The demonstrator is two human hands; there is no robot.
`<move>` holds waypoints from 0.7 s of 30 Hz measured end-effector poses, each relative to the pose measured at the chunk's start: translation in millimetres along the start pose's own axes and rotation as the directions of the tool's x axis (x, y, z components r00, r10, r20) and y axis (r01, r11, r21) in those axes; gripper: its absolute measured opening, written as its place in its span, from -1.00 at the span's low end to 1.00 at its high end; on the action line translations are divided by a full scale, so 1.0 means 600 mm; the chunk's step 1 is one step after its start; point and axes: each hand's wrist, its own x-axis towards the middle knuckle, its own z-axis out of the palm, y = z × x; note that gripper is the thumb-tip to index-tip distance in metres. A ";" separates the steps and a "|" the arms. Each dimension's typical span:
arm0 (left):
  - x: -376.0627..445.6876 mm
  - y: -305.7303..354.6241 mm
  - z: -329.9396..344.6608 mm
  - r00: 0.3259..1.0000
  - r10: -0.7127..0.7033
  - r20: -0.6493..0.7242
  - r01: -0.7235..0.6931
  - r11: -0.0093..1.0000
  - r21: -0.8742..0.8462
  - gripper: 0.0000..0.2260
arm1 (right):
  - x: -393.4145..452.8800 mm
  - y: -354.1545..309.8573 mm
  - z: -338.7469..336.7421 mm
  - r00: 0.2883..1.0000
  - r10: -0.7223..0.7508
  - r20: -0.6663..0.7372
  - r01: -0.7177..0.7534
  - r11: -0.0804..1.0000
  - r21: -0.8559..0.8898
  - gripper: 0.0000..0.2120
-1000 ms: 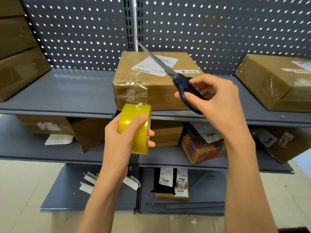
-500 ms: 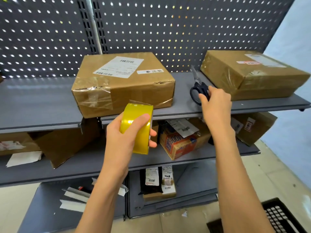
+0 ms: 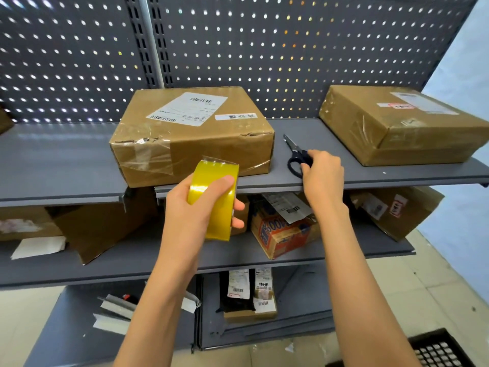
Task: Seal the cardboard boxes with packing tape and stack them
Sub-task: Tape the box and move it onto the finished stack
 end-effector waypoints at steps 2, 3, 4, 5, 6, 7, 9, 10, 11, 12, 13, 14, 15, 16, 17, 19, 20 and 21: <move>0.001 -0.001 0.002 1.000 -0.003 -0.006 0.003 1.000 0.007 -0.91 | 0.000 0.000 -0.001 1.000 -0.022 -0.001 0.022 1.000 0.008 -0.73; 0.001 0.000 0.003 1.000 -0.001 -0.006 0.001 1.000 0.010 -0.89 | 0.000 0.000 -0.003 0.999 -0.036 -0.008 0.036 0.999 0.014 -0.73; 0.000 0.001 0.004 1.000 0.004 -0.007 -0.004 1.000 0.015 -0.85 | 0.001 0.001 -0.004 0.998 -0.058 -0.016 0.058 0.998 0.021 -0.73; -0.001 0.003 0.006 1.000 0.012 -0.007 -0.012 1.000 0.022 -0.81 | 0.002 0.002 -0.005 0.996 -0.087 -0.023 0.087 0.996 0.024 -0.74; -0.003 0.005 0.007 1.000 0.024 -0.009 -0.024 0.999 0.032 -0.80 | 0.003 0.001 -0.007 0.993 -0.116 -0.032 0.117 0.993 0.024 -0.74; -0.005 0.007 0.008 0.999 0.041 -0.010 -0.040 0.998 0.045 -0.79 | 0.003 -0.001 -0.008 0.988 -0.147 -0.045 0.148 0.989 0.029 -0.73; -0.011 0.012 0.007 0.997 0.071 -0.012 -0.070 0.995 0.068 -0.81 | 0.000 -0.012 -0.013 0.973 -0.214 -0.089 0.219 0.974 0.049 -0.72; -0.015 0.015 0.005 0.996 0.083 -0.015 -0.082 0.994 0.074 -0.82 | -0.002 -0.018 -0.017 0.961 -0.249 -0.117 0.257 0.965 0.056 -0.72; -0.019 0.019 0.002 0.995 0.096 -0.018 -0.094 0.992 0.079 -0.83 | -0.005 -0.026 -0.021 0.948 -0.281 -0.149 0.292 0.955 0.058 -0.73; -0.024 0.024 -0.002 0.994 0.109 -0.018 -0.107 0.990 0.090 -0.84 | -0.007 -0.034 -0.025 0.934 -0.308 -0.180 0.322 0.945 0.055 -0.74; -0.029 0.031 -0.007 0.992 0.128 -0.014 -0.126 0.986 0.110 -0.83 | -0.010 -0.043 -0.031 0.919 -0.334 -0.208 0.351 0.935 0.046 -0.75; -0.033 0.036 -0.014 0.989 0.150 -0.014 -0.147 0.980 0.137 -0.82 | -0.012 -0.052 -0.036 0.904 -0.358 -0.232 0.377 0.925 0.041 -0.76; -0.036 0.042 -0.022 0.985 0.174 -0.022 -0.168 0.972 0.165 -0.82 | -0.015 -0.063 -0.041 0.889 -0.383 -0.252 0.405 0.914 0.040 -0.77; -0.038 0.048 -0.032 0.979 0.199 -0.036 -0.189 0.964 0.187 -0.85 | -0.018 -0.075 -0.044 0.873 -0.408 -0.266 0.433 0.901 0.040 -0.78; -0.038 0.055 -0.044 0.974 0.223 -0.049 -0.208 0.954 0.215 -0.90 | -0.022 -0.088 -0.047 0.860 -0.433 -0.271 0.459 0.888 0.035 -0.79; -0.035 0.067 -0.070 0.953 0.295 -0.069 -0.258 0.910 0.326 -0.89 | -0.029 -0.114 -0.049 0.839 -0.476 -0.262 0.502 0.864 0.036 -0.79; -0.032 0.073 -0.087 0.938 0.337 -0.076 -0.281 0.872 0.402 -0.86 | -0.032 -0.127 -0.048 0.832 -0.493 -0.254 0.520 0.853 0.047 -0.79; -0.027 0.079 -0.105 0.923 0.376 -0.081 -0.295 0.828 0.477 -0.88 | -0.036 -0.140 -0.047 0.825 -0.508 -0.248 0.536 0.842 0.061 -0.79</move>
